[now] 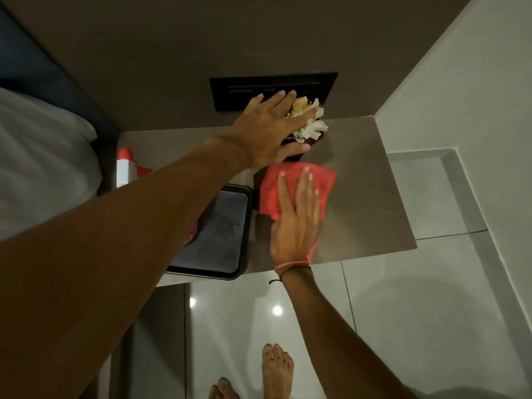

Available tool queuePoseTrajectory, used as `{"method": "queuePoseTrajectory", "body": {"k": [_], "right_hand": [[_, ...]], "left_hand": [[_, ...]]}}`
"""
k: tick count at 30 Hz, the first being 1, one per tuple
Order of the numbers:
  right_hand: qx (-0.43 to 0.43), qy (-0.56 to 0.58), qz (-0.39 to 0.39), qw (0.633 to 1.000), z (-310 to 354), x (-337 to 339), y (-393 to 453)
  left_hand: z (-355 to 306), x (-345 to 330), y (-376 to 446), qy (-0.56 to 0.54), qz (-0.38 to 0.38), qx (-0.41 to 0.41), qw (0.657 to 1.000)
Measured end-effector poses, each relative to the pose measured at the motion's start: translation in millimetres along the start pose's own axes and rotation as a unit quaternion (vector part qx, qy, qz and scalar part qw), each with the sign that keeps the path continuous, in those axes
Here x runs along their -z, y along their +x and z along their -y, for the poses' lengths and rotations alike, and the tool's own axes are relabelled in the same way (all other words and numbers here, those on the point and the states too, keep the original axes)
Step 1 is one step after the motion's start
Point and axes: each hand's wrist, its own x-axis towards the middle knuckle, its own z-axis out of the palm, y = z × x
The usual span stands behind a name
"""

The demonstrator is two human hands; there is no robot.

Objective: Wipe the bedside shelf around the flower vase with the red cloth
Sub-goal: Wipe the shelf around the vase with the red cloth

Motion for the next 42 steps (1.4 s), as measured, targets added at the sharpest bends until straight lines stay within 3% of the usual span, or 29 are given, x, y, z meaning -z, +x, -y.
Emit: {"method": "queuePoseTrajectory", "body": {"k": [6,9,11,13,17,21,27,35,39,42], "right_hand": [[0.065,-0.144,0.122,0.980,-26.8,-23.2,-28.7],[0.037,-0.139,0.181,0.973,-44.3,-16.5,-46.8],[-0.020,-0.085,0.144,0.986,-46.1,-5.3,-52.1],[-0.046,-0.049,0.039,0.997,-41.6,5.7,-52.6],[0.013,-0.054,-0.089,0.994,-22.8,13.0,-30.1],[0.109,-0.174,-0.060,0.977,-7.7,-3.5,2.3],[0.106,-0.290,0.048,0.950,-3.5,-25.6,2.8],[0.024,-0.205,0.082,0.975,0.2,-5.4,-36.5],[-0.130,0.032,-0.032,0.990,-32.4,20.2,-40.7],[-0.078,0.132,-0.094,0.984,-44.8,23.7,-20.2]], "left_hand": [[5.3,7.9,7.9,-0.015,0.030,0.016,0.999],[1.2,8.7,7.8,-0.024,0.024,0.028,0.999],[-2.4,9.5,9.6,-0.029,0.023,0.045,0.998],[-6.1,9.5,11.8,-0.033,0.023,0.059,0.997],[-11.7,6.3,11.7,-0.030,0.009,0.071,0.997],[-16.7,3.4,10.0,-0.029,-0.003,0.089,0.996],[-20.2,2.6,5.5,-0.033,-0.010,0.085,0.996],[-18.6,4.5,5.4,-0.029,-0.002,0.077,0.997],[-14.0,2.2,4.1,-0.012,-0.007,0.043,0.999],[-12.1,-0.3,2.9,-0.001,-0.007,0.025,1.000]]}}
